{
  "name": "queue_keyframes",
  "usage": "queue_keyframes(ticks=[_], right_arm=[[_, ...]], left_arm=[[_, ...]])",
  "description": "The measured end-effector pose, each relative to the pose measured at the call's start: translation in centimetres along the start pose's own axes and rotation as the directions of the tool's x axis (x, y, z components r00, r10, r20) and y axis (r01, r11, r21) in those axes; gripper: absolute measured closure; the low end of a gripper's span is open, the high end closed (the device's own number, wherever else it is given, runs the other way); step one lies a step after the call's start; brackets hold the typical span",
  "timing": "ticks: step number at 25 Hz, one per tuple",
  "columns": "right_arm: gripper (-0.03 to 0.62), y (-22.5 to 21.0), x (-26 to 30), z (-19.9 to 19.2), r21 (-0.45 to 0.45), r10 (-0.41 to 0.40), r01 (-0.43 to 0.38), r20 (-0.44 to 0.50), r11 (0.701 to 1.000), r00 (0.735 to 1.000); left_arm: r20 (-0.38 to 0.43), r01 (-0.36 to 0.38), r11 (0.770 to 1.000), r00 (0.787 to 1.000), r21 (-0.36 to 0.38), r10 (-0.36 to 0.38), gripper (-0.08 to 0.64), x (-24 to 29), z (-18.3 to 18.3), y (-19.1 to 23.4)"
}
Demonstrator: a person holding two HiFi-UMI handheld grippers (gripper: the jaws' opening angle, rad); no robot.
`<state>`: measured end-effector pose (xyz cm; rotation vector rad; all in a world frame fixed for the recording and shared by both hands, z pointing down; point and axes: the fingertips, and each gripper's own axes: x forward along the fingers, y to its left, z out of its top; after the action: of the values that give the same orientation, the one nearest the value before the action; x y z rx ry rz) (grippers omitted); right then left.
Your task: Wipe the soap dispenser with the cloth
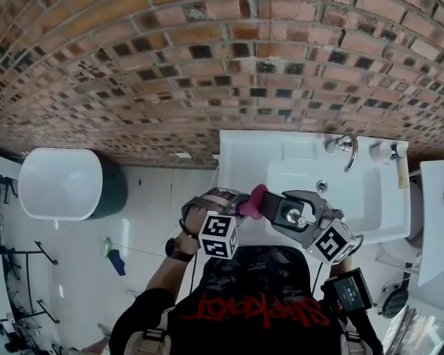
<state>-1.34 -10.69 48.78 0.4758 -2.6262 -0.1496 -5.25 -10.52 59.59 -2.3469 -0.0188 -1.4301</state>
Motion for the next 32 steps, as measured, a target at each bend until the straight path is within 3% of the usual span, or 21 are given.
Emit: queue_keyframes(ticks=[5,10,27,32], right_arm=[[0.288,0.4,-0.2,0.5,-0.001,0.020,-0.020,0.016,1.000,1.000],[0.289,1.4,0.9,-0.9,-0.078,0.030,-0.037,-0.084,0.996,0.996],[0.290,1.4,2.3,-3.4,-0.105,0.005,-0.021,-0.144,0.994,0.990],[0.290,1.4,3.0,-4.8,-0.131,-0.006,-0.021,-0.198,0.991,0.980]], left_arm=[[0.074,-0.007,1.000,0.997,0.005,0.007,0.453,-1.2,0.2,-0.5],[0.141,-0.036,0.999,0.989,0.015,0.033,0.451,-2.8,1.9,-0.3],[0.178,-0.122,0.991,0.978,0.055,0.110,0.447,-4.9,4.6,0.8],[0.143,-0.129,0.988,0.983,0.089,0.116,0.446,-4.9,4.8,0.7]])
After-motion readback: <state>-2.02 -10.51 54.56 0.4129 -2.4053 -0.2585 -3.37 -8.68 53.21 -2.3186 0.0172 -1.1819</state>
